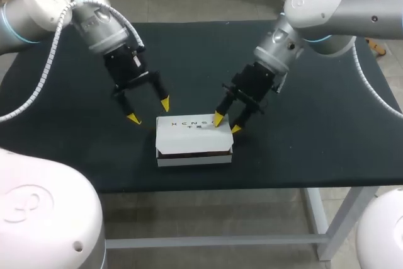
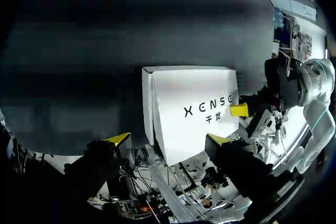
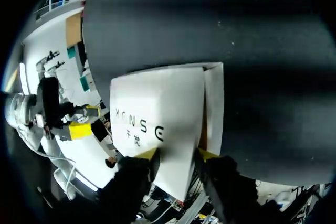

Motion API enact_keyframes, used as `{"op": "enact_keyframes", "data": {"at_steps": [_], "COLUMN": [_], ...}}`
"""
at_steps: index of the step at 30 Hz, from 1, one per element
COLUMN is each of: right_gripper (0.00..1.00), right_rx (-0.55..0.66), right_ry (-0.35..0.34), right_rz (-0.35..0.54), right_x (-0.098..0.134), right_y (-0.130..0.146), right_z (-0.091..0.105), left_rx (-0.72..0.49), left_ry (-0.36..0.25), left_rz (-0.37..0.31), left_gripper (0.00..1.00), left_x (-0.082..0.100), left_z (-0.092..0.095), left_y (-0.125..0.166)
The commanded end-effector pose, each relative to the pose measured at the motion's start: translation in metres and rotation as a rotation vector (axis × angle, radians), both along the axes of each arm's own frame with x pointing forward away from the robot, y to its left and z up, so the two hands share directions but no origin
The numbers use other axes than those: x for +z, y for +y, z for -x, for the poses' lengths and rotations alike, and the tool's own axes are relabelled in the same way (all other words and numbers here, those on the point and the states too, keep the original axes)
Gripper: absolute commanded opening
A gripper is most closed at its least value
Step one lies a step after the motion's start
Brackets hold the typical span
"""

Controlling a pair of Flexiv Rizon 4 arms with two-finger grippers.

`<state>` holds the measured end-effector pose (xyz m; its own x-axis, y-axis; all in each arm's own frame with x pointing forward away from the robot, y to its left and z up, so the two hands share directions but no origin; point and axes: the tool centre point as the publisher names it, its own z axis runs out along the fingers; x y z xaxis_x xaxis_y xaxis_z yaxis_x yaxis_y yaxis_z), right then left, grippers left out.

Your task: Assemble the packaging by folding the flat box into shape, placing the metal phone stand inside, and closing the box properly

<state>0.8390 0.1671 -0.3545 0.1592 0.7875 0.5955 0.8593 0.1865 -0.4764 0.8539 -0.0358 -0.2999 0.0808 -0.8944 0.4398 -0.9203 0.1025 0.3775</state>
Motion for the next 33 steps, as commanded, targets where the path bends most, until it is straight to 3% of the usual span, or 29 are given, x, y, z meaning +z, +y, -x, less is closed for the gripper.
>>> {"op": "enact_keyframes", "data": {"at_steps": [1,6,10,14,17,30,33], "right_gripper": [0.48,0.48,0.48,0.48,0.48,0.47,0.47], "right_rx": [0.002,0.002,0.002,0.002,0.002,0.002,0.002], "right_ry": [0.001,0.001,0.001,0.001,0.001,0.001,0.001], "right_rz": [0.000,0.000,0.000,0.000,0.000,0.000,0.000], "right_x": [0.000,0.000,0.000,0.000,0.000,0.000,0.000], "right_y": [0.000,0.000,0.000,0.000,0.000,0.000,0.000], "right_z": [0.000,0.000,0.000,0.000,0.000,0.000,0.000], "left_rx": [-0.023,-0.156,-0.313,-0.482,-0.574,-0.574,-0.655], "left_ry": [-0.241,-0.415,-0.603,-0.725,-0.713,-0.713,-0.780], "left_rz": [-0.049,-0.065,-0.057,-0.027,-0.020,-0.020,-0.014], "left_gripper": [1.00,1.00,1.00,1.00,1.00,1.00,1.00], "left_x": [0.023,0.038,0.045,0.048,0.050,0.050,0.048], "left_z": [0.009,0.010,0.015,0.019,0.020,0.020,0.022], "left_y": [-0.012,-0.027,-0.036,-0.042,-0.049,-0.049,-0.049]}}
